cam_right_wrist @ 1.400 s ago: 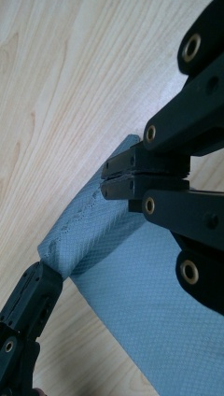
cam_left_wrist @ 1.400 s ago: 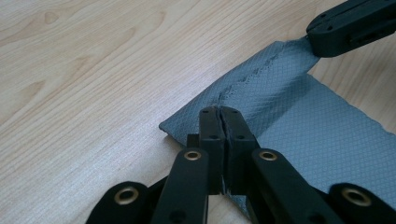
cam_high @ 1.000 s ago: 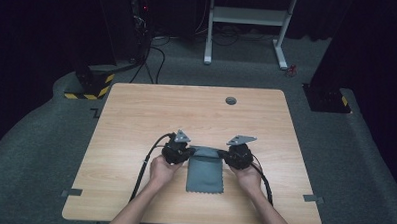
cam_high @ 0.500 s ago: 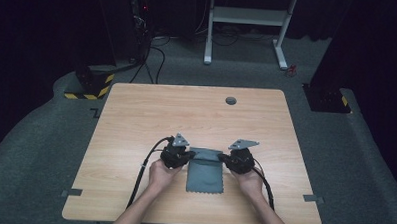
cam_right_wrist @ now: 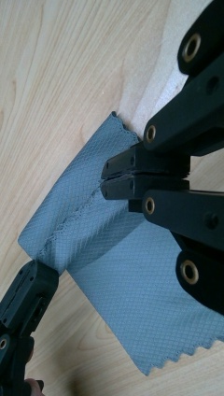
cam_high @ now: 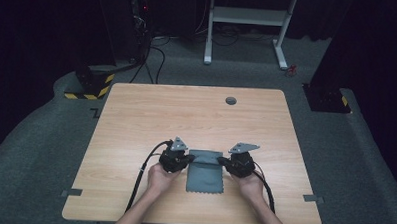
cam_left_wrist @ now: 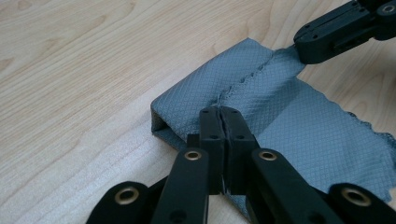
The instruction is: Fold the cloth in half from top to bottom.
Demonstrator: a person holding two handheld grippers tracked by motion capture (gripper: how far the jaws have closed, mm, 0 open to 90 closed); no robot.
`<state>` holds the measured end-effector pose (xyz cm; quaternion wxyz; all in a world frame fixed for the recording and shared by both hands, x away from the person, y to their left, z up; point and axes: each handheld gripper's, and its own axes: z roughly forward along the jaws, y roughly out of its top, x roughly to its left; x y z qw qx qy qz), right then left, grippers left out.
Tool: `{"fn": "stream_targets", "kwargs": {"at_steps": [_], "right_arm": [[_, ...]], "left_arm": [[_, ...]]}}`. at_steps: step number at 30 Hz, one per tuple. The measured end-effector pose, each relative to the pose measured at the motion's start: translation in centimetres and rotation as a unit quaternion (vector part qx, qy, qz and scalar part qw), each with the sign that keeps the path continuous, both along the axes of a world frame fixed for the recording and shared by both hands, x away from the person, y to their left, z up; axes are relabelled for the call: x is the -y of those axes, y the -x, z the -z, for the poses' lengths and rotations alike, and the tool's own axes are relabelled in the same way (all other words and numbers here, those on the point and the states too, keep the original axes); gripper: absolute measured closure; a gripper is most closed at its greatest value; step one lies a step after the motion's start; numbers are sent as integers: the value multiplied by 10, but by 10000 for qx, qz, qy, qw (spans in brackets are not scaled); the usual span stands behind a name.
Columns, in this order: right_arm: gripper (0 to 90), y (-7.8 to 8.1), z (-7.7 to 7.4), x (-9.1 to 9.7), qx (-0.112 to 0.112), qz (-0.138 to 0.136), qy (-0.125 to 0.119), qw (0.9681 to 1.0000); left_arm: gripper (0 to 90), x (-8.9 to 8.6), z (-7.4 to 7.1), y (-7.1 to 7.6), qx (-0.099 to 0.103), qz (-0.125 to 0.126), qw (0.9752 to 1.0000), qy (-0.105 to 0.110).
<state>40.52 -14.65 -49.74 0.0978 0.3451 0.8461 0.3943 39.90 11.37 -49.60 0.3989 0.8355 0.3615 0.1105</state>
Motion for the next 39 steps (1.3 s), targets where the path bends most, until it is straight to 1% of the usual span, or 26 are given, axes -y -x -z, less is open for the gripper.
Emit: {"fn": "stream_targets", "kwargs": {"at_steps": [4,6,10,11,14,16,17,19,22,25,29,33,34,36,39], "right_arm": [[891,3,1,0,35,-22,20,10000],[891,4,1,0,34,-37,23,10000],[891,5,2,0,13,-32,-15,10000],[891,6,2,1,4,-29,-24,10000],[891,8,2,2,29,-58,-38,10000],[891,9,2,3,55,-70,-55,9999],[891,10,2,3,53,-75,-60,9999],[891,11,3,3,18,-62,-74,10000],[891,12,2,3,38,-88,-91,9999],[891,15,2,4,39,-91,-142,9999],[891,18,2,6,53,-117,-168,9998],[891,23,0,7,76,-161,-162,9997],[891,25,0,7,69,-164,-160,9997],[891,26,1,7,63,-168,-166,9997],[891,28,3,8,51,-207,-165,9996]], "left_arm": [[880,0,1,3,4,12,10000,25],[880,0,2,5,19,10,10000,-4],[880,0,3,8,7,-10,10000,36],[880,0,3,8,18,22,10000,10],[880,1,4,12,8,28,10000,39],[879,1,4,13,26,55,10000,17],[879,1,4,14,25,98,9999,-31],[878,1,4,16,25,79,10000,-23],[879,1,4,17,47,72,10000,-22],[879,0,5,19,8,73,10000,28],[879,1,6,23,14,68,9999,87],[879,0,6,26,30,92,9999,83],[879,0,5,26,66,93,9999,82],[879,-1,5,28,37,96,9999,133],[879,-1,7,31,33,89,9999,133]]}}
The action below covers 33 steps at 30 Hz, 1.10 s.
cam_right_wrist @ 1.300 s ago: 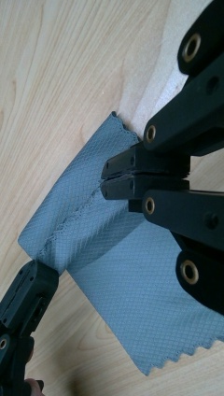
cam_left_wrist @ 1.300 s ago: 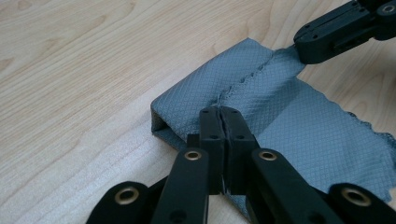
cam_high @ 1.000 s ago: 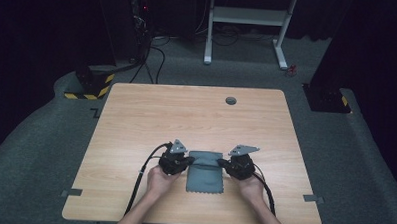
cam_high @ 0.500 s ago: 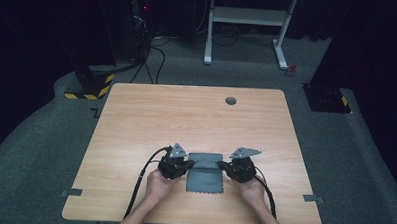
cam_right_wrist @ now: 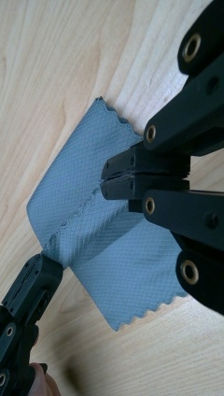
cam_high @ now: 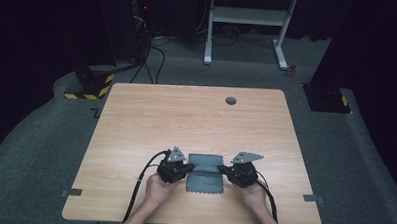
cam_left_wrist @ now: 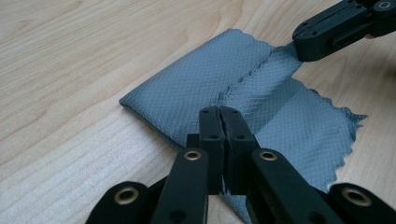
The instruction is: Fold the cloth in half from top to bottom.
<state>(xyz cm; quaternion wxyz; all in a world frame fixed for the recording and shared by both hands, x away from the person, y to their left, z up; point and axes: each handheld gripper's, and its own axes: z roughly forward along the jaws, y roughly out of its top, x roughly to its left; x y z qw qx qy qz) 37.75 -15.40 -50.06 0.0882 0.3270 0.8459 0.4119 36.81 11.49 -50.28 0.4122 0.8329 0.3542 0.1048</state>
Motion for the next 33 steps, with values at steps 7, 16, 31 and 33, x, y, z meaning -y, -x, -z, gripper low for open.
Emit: {"fn": "stream_targets", "kwargs": {"at_steps": [7,16,31,33], "right_arm": [[891,7,2,1,-18,-52,-3,10000],[891,15,3,4,0,-116,-28,9999],[890,29,8,1,-16,-244,-38,9997],[890,30,9,1,-36,-229,-23,9997]], "left_arm": [[879,0,0,6,49,44,10000,-4],[878,1,3,15,79,102,9999,-37],[876,-2,7,26,87,99,9999,-56],[876,-2,8,27,82,111,9999,-69]]}}
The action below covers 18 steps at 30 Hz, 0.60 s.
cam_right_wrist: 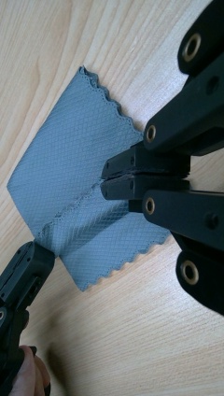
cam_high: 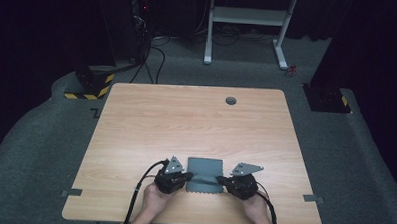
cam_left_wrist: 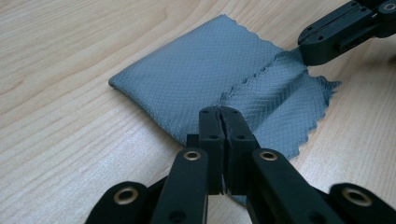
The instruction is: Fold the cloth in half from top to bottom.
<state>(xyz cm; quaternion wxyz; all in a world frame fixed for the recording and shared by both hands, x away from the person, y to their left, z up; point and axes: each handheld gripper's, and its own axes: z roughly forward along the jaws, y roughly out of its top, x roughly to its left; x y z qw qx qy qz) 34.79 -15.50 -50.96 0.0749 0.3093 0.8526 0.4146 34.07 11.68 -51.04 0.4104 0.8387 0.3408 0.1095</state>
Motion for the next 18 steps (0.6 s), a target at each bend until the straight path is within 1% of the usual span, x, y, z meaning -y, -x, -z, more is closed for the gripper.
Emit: {"fn": "stream_targets", "kwargs": {"at_steps": [5,10,14,18], "right_arm": [[889,2,2,1,5,-2,5,10000],[887,4,4,1,-24,-9,15,10000],[888,6,4,3,-14,-9,8,10000],[886,6,7,3,-30,-10,35,10000]], "left_arm": [[876,1,0,3,17,34,10000,-4],[873,1,2,6,7,2,10000,10],[873,2,2,10,16,64,10000,-46],[873,2,4,10,30,45,10000,-64]]}}
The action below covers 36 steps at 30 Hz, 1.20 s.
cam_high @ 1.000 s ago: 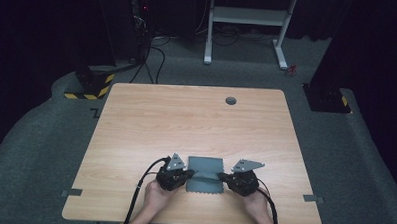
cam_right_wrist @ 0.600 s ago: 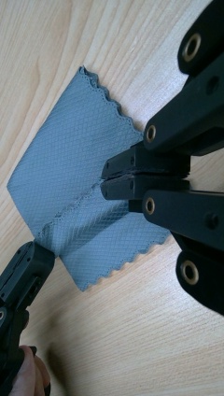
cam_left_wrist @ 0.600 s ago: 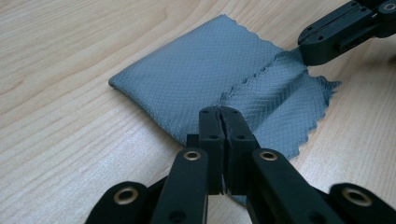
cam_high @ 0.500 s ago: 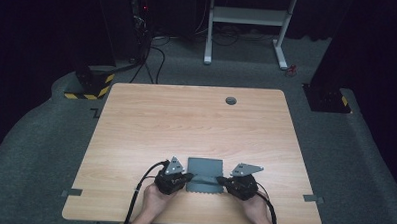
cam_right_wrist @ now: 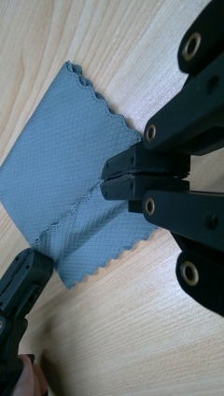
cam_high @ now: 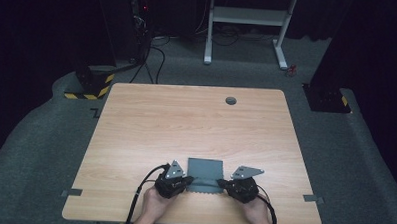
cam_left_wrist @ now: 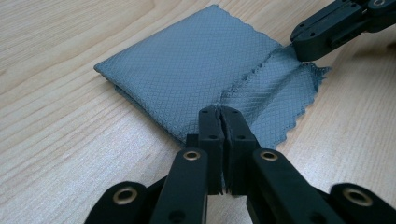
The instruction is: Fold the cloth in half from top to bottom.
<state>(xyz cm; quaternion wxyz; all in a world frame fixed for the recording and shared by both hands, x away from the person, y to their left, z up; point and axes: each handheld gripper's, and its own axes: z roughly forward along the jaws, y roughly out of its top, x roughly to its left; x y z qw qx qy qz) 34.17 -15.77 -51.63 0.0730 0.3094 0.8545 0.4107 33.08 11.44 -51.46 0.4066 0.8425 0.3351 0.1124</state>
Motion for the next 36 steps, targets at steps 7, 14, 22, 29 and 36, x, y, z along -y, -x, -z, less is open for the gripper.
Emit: {"fn": "stream_targets", "kwargs": {"at_steps": [7,14,22,29,36], "right_arm": [[872,3,2,0,-17,-11,19,10000],[830,4,2,1,-24,-48,-37,10000],[808,11,-2,6,-69,-80,-165,9998],[881,13,-12,13,40,-27,-361,9993],[897,4,-10,1,41,86,-188,9998]], "left_arm": [[836,-2,1,2,-34,3,10000,30],[807,-1,0,5,-24,73,10000,53],[747,-4,-4,13,8,137,9998,131],[706,-7,-18,10,145,81,9995,251],[655,7,-12,-5,-12,13,10000,50]]}}
